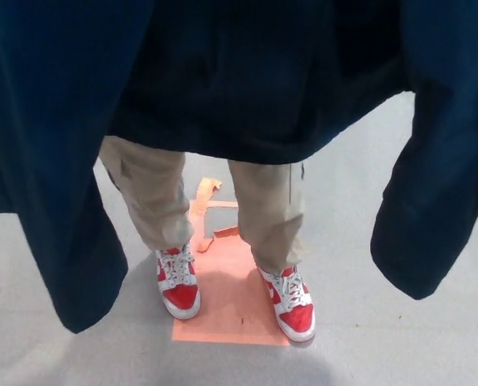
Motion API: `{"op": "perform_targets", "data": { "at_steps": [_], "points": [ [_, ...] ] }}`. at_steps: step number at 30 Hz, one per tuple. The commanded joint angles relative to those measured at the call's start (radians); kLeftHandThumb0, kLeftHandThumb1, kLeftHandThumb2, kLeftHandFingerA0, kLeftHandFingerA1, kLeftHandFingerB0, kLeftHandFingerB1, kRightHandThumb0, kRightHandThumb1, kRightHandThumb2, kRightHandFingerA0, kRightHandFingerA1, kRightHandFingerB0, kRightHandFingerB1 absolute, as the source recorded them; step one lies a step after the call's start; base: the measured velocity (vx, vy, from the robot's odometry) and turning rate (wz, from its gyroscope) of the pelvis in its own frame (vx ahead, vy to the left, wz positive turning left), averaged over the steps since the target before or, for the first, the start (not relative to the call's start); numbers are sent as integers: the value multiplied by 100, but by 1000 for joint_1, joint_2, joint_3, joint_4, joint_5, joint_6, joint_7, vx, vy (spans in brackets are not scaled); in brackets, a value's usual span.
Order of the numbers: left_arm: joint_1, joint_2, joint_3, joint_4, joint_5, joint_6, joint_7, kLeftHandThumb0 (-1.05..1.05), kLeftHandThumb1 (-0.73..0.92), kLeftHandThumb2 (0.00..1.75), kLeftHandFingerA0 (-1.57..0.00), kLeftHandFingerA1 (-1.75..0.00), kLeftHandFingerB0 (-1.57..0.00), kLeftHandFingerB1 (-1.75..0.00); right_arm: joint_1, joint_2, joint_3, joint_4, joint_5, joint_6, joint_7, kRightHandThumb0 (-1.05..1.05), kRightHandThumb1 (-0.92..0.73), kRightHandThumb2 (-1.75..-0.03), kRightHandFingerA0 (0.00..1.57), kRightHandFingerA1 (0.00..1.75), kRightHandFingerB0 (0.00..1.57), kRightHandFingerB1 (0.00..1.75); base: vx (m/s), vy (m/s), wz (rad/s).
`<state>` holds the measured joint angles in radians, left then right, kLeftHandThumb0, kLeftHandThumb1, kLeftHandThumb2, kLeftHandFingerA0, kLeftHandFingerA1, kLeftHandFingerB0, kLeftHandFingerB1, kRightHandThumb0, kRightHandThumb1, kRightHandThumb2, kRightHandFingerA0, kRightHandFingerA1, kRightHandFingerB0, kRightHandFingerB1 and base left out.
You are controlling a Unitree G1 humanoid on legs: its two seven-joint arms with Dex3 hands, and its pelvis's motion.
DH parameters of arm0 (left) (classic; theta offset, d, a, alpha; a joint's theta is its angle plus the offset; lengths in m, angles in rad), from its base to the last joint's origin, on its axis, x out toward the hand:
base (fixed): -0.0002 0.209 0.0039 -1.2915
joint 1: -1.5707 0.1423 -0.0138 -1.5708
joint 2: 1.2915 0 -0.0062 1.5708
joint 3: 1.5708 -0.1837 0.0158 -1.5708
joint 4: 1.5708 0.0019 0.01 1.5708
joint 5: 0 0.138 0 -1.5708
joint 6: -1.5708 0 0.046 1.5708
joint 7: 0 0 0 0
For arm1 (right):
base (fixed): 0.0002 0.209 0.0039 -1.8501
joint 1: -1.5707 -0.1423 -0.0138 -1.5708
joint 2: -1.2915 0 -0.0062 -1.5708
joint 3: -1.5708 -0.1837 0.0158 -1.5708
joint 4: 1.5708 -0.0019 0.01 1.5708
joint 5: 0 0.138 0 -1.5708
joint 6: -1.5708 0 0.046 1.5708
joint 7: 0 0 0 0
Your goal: A person hands a coat to the robot and the robot grabs it with both hands and holds it while the person wears the coat.
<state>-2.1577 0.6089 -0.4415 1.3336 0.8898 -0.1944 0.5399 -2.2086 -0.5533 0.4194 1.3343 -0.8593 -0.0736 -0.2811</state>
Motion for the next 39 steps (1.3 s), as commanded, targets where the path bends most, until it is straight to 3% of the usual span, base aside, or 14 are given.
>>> {"op": "perform_targets", "data": {
  "at_steps": [1,3,4,5,6,11,13,20,21,24,31,32,33,39],
  "points": [
    [-125,10,-11,15,-4,35,-87,-46,76,65,-88,-174,-72,-147,-112,-16,-3,12,15,48,2,-40,-76,-62,92,167,88,113,0,0,0],
    [-164,14,-23,21,5,40,-102,-46,75,62,-89,-174,-72,-151,-145,-27,-4,18,16,53,15,-42,-78,-63,91,165,86,116,0,0,0],
    [-186,16,-26,24,8,44,-95,-48,75,68,-86,-175,-70,-157,-166,-37,-2,21,13,55,20,-46,-62,-100,118,138,85,113,0,0,0],
    [-204,19,-31,27,10,48,-79,-48,75,68,-86,-175,-70,-157,-186,-49,1,23,9,55,21,-46,-62,-100,118,138,85,113,0,0,0],
    [-212,18,-33,29,10,53,-87,-47,77,64,-89,-175,-65,-160,-193,-54,9,25,1,56,19,-44,-80,-64,89,172,77,141,0,0,0],
    [-268,16,-64,37,32,90,-72,-50,84,66,-88,-175,-68,-159,-250,-88,52,34,-29,67,40,-46,-80,-64,88,175,64,157,0,0,0],
    [-289,23,-90,40,52,96,-71,-52,71,65,-91,-174,-71,-147,-270,-90,63,33,-29,66,49,-39,-70,-61,92,170,83,99,0,0,0],
    [-346,7,-134,49,64,163,-141,-53,72,68,-87,-170,-76,-115,-323,-87,132,36,-63,66,45,-36,-62,-59,95,156,90,68,0,0,0],
    [-346,9,-135,48,62,157,-128,-49,75,66,-86,-175,-67,-143,-321,-83,135,38,-63,76,25,-37,-59,-62,92,164,82,106,0,0,0],
    [-345,15,-138,46,56,130,-115,-45,70,64,-83,-171,-71,-114,-313,-73,182,47,-106,122,-22,-39,-62,-64,92,162,74,111,0,0,0],
    [-337,15,-152,48,59,148,-117,-46,72,61,-83,-175,-65,-123,-311,-89,252,52,-132,127,-8,-39,-62,-64,90,163,73,124,0,0,0],
    [-338,13,-147,48,52,151,-125,-46,72,61,-83,-175,-65,-123,-309,-87,234,51,-107,128,-11,-39,-62,-64,90,163,73,124,0,0,0],
    [-337,19,-161,49,67,151,-133,-50,76,66,-82,-175,-65,-128,-298,-77,184,50,-54,128,-13,-34,-61,-61,84,144,62,75,0,0,0],
    [-332,16,-155,50,53,159,-135,-53,83,65,-90,-175,-68,-149,-302,-72,179,48,-51,136,17,-37,-67,-63,81,143,71,86,0,0,0]
  ]
}}
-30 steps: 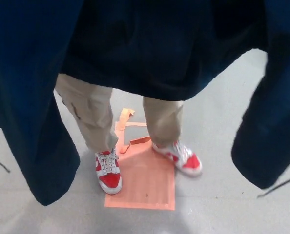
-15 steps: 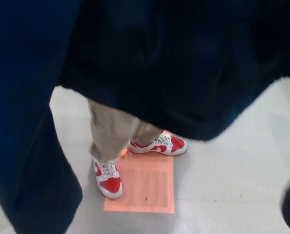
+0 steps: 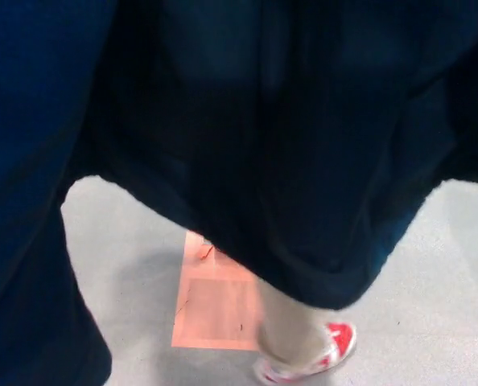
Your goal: A person hands a coat to the robot and the robot grabs it with both hands and holds it while the person wears the coat.
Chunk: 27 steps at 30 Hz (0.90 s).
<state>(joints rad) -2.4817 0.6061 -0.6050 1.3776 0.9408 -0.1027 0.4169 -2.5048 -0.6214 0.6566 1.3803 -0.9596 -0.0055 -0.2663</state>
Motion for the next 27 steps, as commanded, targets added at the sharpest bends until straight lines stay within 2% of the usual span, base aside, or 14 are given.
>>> {"op": "perform_targets", "data": {
  "at_steps": [1,2,5,7,10,11,12,13,17,19,20,22,23,27],
  "points": [
    [-7,18,18,5,-8,62,-16,-56,86,65,-91,-175,-72,-147,-8,-10,-28,3,9,61,10,-37,-72,-65,79,149,66,86,0,0,0],
    [-6,17,28,5,-19,56,-20,-56,86,65,-91,-175,-72,-147,-11,-18,14,5,-39,53,20,-37,-72,-65,79,149,66,86,0,0,0],
    [-6,18,18,5,-1,75,-22,-58,87,68,-94,-174,-72,-147,-3,-11,-11,3,-2,56,0,-38,-66,-59,80,138,71,79,0,0,0],
    [-5,21,24,4,-8,58,-31,-56,87,66,-92,-173,-72,-143,3,-14,-13,1,-2,37,-10,-40,-61,-61,82,138,73,83,0,0,0],
    [0,19,25,5,-6,65,-26,-58,85,67,-92,-175,-69,-150,11,1,-76,-2,47,59,-32,-36,-64,-61,87,141,74,73,0,0,0],
    [3,21,30,4,-11,58,-25,-57,86,66,-91,-175,-67,-152,10,0,-72,-1,37,57,-27,-38,-64,-59,87,129,74,70,0,0,0],
    [6,23,39,4,-19,48,-23,-57,86,66,-91,-175,-67,-152,9,-1,-65,0,24,54,-20,-38,-64,-59,87,129,74,70,0,0,0],
    [6,24,42,3,-21,51,-34,-56,86,65,-90,-173,-70,-143,6,-5,-41,1,-1,52,-10,-37,-63,-61,88,143,76,77,0,0,0],
    [8,27,45,3,-16,58,-43,-56,85,66,-91,-175,-70,-146,7,-1,-46,1,8,54,-9,-35,-63,-63,86,148,67,72,0,0,0],
    [9,28,52,2,-22,52,-50,-56,86,66,-91,-175,-69,-150,3,-6,-25,1,-11,48,0,-34,-66,-59,88,149,69,78,0,0,0],
    [10,28,50,1,-19,50,-42,-54,86,66,-91,-175,-71,-147,1,-13,-19,-1,-14,33,-6,-37,-63,-64,95,158,72,101,0,0,0],
    [11,32,55,0,-23,35,-36,-52,84,66,-92,-175,-69,-152,3,-8,-59,-4,34,34,-8,-35,-64,-59,95,156,77,94,0,0,0],
    [11,33,55,0,-22,29,-37,-55,86,67,-91,-175,-66,-154,5,-8,-68,-5,41,30,-9,-39,-68,-67,94,162,76,113,0,0,0],
    [12,37,48,-1,-14,24,-39,-56,87,67,-91,-175,-66,-156,9,-7,-93,-4,53,22,6,-44,-71,-68,92,164,75,122,0,0,0]
  ]
}}
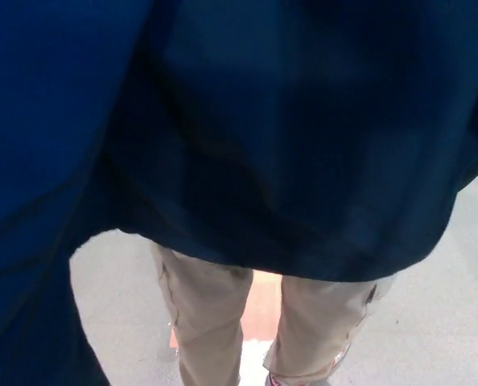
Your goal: A person hands a coat to the robot and the robot grabs it with both hands and holds it while the person wears the coat.
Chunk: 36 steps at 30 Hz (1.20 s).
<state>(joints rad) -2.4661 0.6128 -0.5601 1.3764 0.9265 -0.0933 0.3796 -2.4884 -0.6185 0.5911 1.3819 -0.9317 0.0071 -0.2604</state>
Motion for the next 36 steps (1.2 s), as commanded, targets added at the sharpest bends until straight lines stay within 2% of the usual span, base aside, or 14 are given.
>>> {"op": "perform_targets", "data": {
  "at_steps": [1,7,8,9,11,15,16,17,19,20,23,29,34,36],
  "points": [
    [-3,31,2,0,1,15,-2,-56,87,67,-91,-175,-66,-156,-8,-9,-27,-5,20,12,2,-44,-71,-68,92,164,75,122,0,0,0],
    [0,30,-14,3,17,37,14,-55,78,64,-95,-175,-70,-152,-13,-7,-25,-4,12,16,25,-45,-75,-63,90,175,65,156,0,0,0],
    [2,30,-4,2,3,27,7,-56,85,67,-95,-175,-68,-155,-15,-12,-25,-5,12,1,34,-47,-58,-100,124,138,82,105,0,0,0],
    [1,34,3,1,-6,15,-3,-55,83,66,-93,-175,-69,-153,-20,-17,-29,-8,15,-16,43,-43,-71,-63,94,174,86,113,0,0,0],
    [0,36,4,1,-6,10,-3,-54,81,65,-95,-175,-71,-155,-21,-19,-32,-10,17,-24,46,-43,-71,-61,93,175,83,120,0,0,0],
    [1,39,8,0,-9,5,-1,-56,74,70,-93,-174,-77,-154,-21,-20,-30,-10,11,-25,46,-47,-53,-96,125,140,88,114,0,0,0],
    [-5,39,-1,1,2,12,-15,-57,84,66,-94,-175,-70,-156,-25,-20,-25,-10,5,-24,52,-40,-64,-62,92,174,88,99,0,0,0],
    [-6,38,-2,1,3,13,-17,-58,86,67,-95,-175,-72,-153,-24,-19,-27,-10,7,-22,50,-40,-54,-99,123,133,88,100,0,0,0],
    [-9,35,-5,1,5,22,-18,-58,87,67,-96,-175,-73,-153,-23,-20,-28,-10,7,-25,45,-39,-53,-98,123,133,90,100,0,0,0],
    [-8,33,-6,2,5,26,-17,-58,87,67,-97,-175,-73,-154,-22,-20,-29,-10,8,-23,46,-40,-67,-65,95,175,88,109,0,0,0],
    [-7,35,0,1,-2,15,-13,-57,82,65,-97,-174,-78,-145,-22,-18,-30,-9,7,-16,46,-41,-68,-64,94,175,84,123,0,0,0],
    [-1,35,-2,2,3,20,20,-54,79,65,-98,-175,-76,-152,-21,-19,-26,-11,4,-22,46,-38,-63,-63,93,170,92,90,0,0,0],
    [-4,38,-4,2,4,10,9,-55,84,66,-98,-175,-73,-156,-18,-23,-32,-10,11,-27,48,-41,-68,-65,94,172,82,115,0,0,0],
    [-4,37,1,1,-1,14,11,-56,86,67,-99,-175,-72,-160,-16,-21,-37,-9,15,-25,53,-46,-55,-97,123,138,82,112,0,0,0]
  ]
}}
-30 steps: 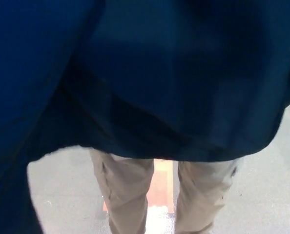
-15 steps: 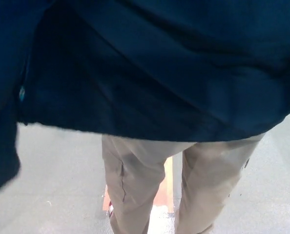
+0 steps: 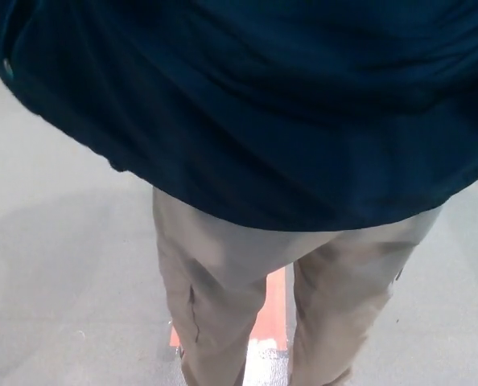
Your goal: A person hands a coat to the robot and the robot grabs it with both hands and holds it while the person wears the coat.
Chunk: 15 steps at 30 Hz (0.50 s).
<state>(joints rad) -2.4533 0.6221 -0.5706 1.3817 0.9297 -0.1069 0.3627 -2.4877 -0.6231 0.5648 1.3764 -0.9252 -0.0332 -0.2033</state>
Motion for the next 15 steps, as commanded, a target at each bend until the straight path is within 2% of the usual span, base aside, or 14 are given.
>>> {"op": "perform_targets", "data": {
  "at_steps": [1,2,4,6,7,8,9,10,11,12,13,14,15],
  "points": [
    [-17,27,11,-4,-3,31,26,-56,86,67,-99,-175,-72,-160,-17,-17,-12,-4,9,15,-4,-46,-55,-97,123,138,82,112,0,0,0],
    [-18,28,12,-5,-4,26,25,-56,81,66,-98,-175,-72,-159,-15,-13,-9,-3,5,24,-13,-45,-75,-64,93,175,68,156,0,0,0],
    [-18,30,-1,-5,11,26,40,-55,80,65,-98,-175,-73,-156,-16,-12,-15,-2,12,26,-3,-43,-75,-63,93,175,68,158,0,0,0],
    [-21,26,8,-4,0,31,33,-57,83,64,-97,-175,-71,-159,-17,-3,-38,0,33,48,3,-50,-80,-65,93,175,66,161,0,0,0],
    [-11,29,32,-7,-24,0,53,-64,80,69,-59,-154,-40,-70,-17,-7,-56,0,51,36,40,-74,-84,-67,35,129,42,72,0,0,0],
    [-5,30,48,-9,-41,-15,56,-77,90,67,-31,-96,-26,-39,-18,-9,-68,2,63,29,78,-38,-46,-106,1,51,0,50,0,0,0],
    [1,27,83,-10,-76,-25,33,-81,69,113,-1,-25,-5,-24,-20,-11,-74,4,67,26,120,-102,-78,-110,0,0,0,0,0,0,0],
    [7,22,121,-11,-111,-37,12,-81,69,113,-1,-25,-5,-24,-22,-13,-76,5,66,26,144,-102,-78,-110,0,0,0,0,0,0,0],
    [8,12,170,-13,-153,-39,-27,-105,79,115,0,-6,0,-5,-19,-12,-94,4,82,20,159,-105,-78,-110,0,3,0,0,0,0,0],
    [10,5,190,-14,-161,-31,-36,-100,75,116,0,-19,-3,-10,-16,-11,-121,3,105,18,164,-94,-68,-97,0,1,0,0,0,0,0],
    [13,0,195,-15,-147,-21,-29,-100,75,116,0,-19,-3,-10,-13,-10,-152,2,129,20,165,-94,-68,-97,0,1,0,0,0,0,0],
    [15,-3,208,-15,-154,-19,-54,-105,79,118,0,-20,0,-4,-13,-9,-153,1,122,26,156,-92,-88,-67,0,0,0,0,0,0,0],
    [13,-6,222,-16,-162,-12,-80,-102,77,115,0,-21,0,-9,-12,-9,-158,0,118,27,147,-93,-91,-67,0,0,0,0,0,0,0]
  ]
}}
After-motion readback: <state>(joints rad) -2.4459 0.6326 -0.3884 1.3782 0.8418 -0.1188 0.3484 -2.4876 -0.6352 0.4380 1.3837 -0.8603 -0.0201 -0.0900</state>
